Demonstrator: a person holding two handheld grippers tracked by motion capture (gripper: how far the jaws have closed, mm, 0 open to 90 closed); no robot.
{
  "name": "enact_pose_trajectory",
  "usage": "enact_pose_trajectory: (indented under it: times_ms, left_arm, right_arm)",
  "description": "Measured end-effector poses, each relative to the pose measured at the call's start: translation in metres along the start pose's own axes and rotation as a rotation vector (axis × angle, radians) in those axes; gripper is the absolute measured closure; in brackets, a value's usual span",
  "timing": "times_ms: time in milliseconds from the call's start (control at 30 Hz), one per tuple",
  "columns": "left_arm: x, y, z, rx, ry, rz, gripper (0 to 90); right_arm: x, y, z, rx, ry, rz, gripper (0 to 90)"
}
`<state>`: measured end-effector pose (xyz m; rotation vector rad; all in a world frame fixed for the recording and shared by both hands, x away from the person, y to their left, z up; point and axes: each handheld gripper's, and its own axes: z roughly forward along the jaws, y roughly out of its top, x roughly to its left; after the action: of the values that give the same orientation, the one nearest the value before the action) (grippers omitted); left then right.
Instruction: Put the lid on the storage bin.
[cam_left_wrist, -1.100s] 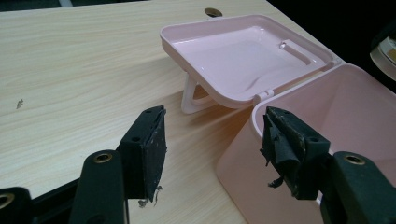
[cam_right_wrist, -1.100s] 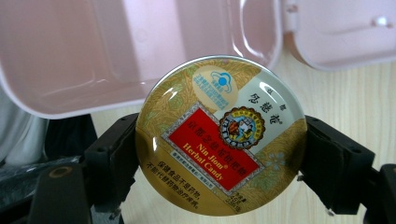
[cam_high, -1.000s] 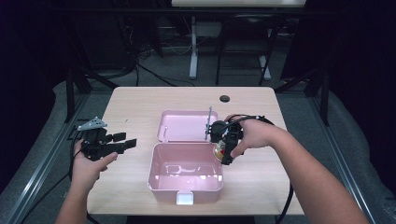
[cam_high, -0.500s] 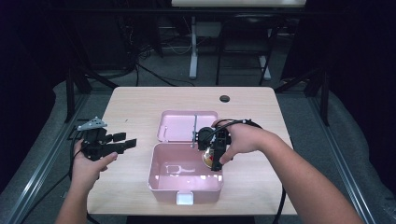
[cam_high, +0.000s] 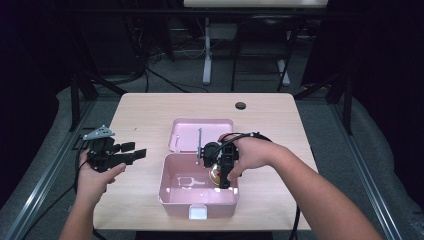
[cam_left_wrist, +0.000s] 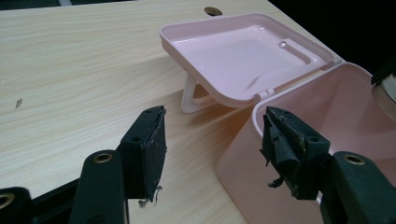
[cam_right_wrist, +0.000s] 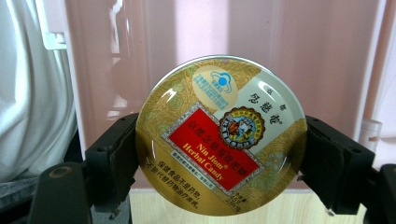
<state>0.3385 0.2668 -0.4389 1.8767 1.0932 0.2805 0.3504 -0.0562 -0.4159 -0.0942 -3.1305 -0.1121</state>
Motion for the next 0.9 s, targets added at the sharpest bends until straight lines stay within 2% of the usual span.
enact_pose_trajectory:
  times_ms: [200, 300, 900]
  left_arm:
    - [0.000, 0.000, 0.000, -0.004, -0.002, -0.001, 39.4]
    - [0.000, 0.000, 0.000, -0.006, -0.002, -0.003, 39.4]
    - [0.001, 0.000, 0.000, -0.005, -0.002, -0.001, 39.4]
  right_arm:
    - [0.000, 0.001, 0.002, 0.002, -0.012, -0.002, 19.8]
    - [0.000, 0.002, 0.005, -0.006, -0.002, 0.009, 19.8]
    - [-0.002, -0.001, 0.028, 0.024, -0.011, 0.006, 19.8]
